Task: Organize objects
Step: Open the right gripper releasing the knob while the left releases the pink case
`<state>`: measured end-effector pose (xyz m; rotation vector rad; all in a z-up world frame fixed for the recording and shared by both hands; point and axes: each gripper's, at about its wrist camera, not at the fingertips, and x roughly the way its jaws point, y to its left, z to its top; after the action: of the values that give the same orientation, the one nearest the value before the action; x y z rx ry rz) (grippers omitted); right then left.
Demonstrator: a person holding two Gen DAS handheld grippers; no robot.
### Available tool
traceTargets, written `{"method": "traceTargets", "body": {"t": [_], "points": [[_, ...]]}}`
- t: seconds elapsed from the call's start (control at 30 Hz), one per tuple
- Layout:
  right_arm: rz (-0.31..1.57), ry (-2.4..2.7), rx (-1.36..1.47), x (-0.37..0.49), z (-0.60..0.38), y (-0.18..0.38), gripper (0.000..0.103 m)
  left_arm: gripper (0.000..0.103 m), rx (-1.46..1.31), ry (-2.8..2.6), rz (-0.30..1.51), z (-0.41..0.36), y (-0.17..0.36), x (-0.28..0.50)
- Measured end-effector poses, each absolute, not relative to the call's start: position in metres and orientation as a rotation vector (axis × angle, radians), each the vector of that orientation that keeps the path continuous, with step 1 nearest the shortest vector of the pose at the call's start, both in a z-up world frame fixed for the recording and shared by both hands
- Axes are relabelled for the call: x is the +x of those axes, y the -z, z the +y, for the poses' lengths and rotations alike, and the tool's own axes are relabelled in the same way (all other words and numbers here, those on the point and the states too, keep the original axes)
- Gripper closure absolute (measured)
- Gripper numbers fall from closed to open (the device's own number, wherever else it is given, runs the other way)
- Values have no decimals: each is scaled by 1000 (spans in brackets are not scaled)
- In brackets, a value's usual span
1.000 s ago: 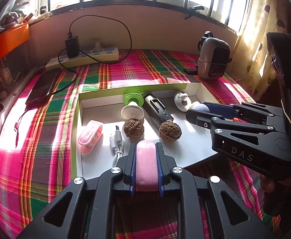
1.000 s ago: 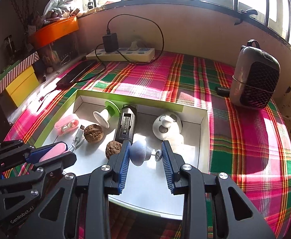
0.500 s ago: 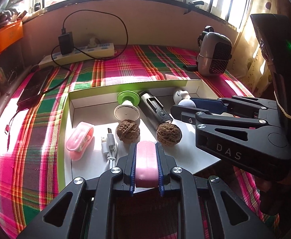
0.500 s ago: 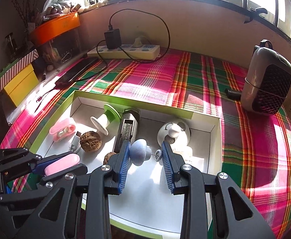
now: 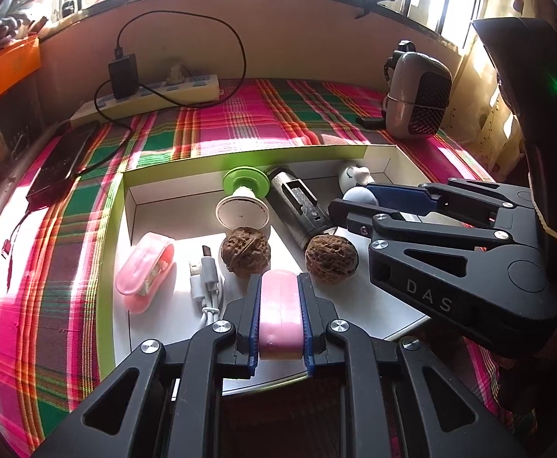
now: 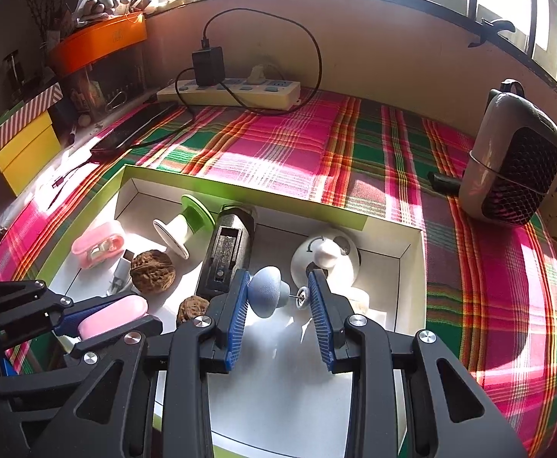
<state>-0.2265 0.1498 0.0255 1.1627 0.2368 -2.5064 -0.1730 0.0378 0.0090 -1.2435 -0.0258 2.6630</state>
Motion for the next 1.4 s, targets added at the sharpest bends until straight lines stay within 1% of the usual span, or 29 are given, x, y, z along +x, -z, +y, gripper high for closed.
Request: {"method": "traceTargets", "body": {"t": [1.0,1.13,1.23,1.3,1.37,1.4], "points": [[265,2516,1173,-228,144,-18,70,87,-1263,-2663,-41,35,-6,-177],[262,2522,1170,-228,145,-18,69,83,-1257,-2658,-50,34,-6,-177],[259,2529,1170,-228,145,-18,68,81,-1260,-2661,-46,34,-6,-178],[252,2537,1168,-228,147,-18,63,79,-1261,-2660,-51,33,-6,-178],[235,2538,1166,-228,148,-20,57,76,-1261,-2665,-46,33,-6,-177],[229,2538,1165,-228,148,-20,56,75,-1263,-2666,-47,33,-6,-177]]}}
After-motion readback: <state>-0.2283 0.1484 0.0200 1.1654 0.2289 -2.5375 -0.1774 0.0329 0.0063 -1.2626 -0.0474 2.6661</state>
